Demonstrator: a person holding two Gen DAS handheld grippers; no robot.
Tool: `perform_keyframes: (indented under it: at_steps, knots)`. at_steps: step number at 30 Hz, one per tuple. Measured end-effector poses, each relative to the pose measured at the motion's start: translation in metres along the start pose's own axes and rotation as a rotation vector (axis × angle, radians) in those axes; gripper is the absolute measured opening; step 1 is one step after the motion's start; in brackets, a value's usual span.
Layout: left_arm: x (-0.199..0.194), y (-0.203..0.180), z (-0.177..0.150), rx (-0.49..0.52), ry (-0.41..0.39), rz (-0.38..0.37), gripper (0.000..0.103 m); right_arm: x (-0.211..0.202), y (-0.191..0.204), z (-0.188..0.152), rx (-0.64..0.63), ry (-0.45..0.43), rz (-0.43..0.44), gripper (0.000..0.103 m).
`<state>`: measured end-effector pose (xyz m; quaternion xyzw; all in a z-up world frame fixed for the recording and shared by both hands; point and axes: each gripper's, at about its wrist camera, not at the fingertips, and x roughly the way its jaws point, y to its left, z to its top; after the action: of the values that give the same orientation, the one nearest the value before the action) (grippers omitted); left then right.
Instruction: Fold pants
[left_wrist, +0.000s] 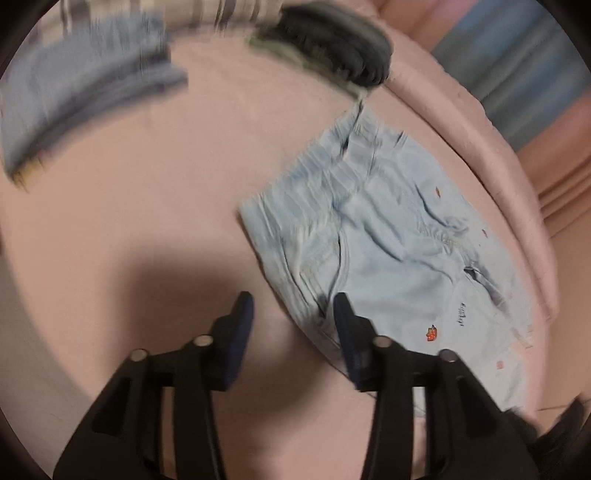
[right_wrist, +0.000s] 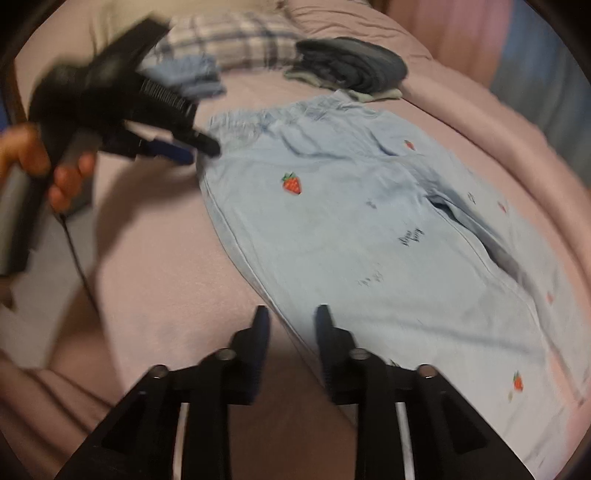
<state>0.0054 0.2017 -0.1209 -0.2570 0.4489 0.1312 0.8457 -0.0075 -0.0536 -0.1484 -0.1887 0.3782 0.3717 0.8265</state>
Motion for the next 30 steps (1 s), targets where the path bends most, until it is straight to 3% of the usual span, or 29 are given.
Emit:
perform_keyframes:
  at_steps: [2,5,9,11,12,13,16,18,21,26,30]
  knots:
    - [-0.015,-0.015,0.005,0.083,-0.069,0.014,0.064,-0.02,-0.023,-0.002,0.061,-0.036,-0.033,0.049]
    - [-0.014,-0.042,0.011,0.192,-0.108,-0.031,0.067,-0.025,-0.059,-0.002,0.134,-0.032,-0.149,0.053]
    - [0.027,-0.078,0.012,0.318,-0.051,-0.032,0.067,-0.014,-0.089,-0.011,0.2,-0.012,-0.192,0.053]
    - [0.061,-0.079,0.002,0.374,0.048,0.083,0.066,0.009,-0.1,-0.026,0.226,0.095,-0.222,0.053]
    - [0.074,-0.074,-0.007,0.394,0.095,0.093,0.066,0.018,-0.108,-0.042,0.262,0.142,-0.202,0.055]
    - [0.069,-0.072,-0.011,0.416,0.036,0.078,0.067,0.009,-0.111,-0.05,0.282,0.069,-0.176,0.055]
    - [0.055,-0.065,-0.024,0.487,0.005,0.049,0.069,-0.007,-0.117,-0.069,0.315,0.087,-0.163,0.06]
    - [0.046,-0.06,-0.025,0.499,0.003,0.028,0.07,-0.014,-0.118,-0.076,0.302,0.128,-0.17,0.066]
    - [0.038,-0.058,-0.026,0.472,-0.007,-0.013,0.075,-0.023,-0.131,-0.071,0.327,0.167,-0.148,0.067]
    - [0.031,-0.069,-0.007,0.452,-0.047,-0.025,0.081,-0.031,-0.153,-0.045,0.35,0.069,-0.127,0.068]
    - [0.038,-0.079,0.027,0.462,-0.077,-0.022,0.082,-0.013,-0.165,-0.014,0.371,0.028,-0.079,0.069]
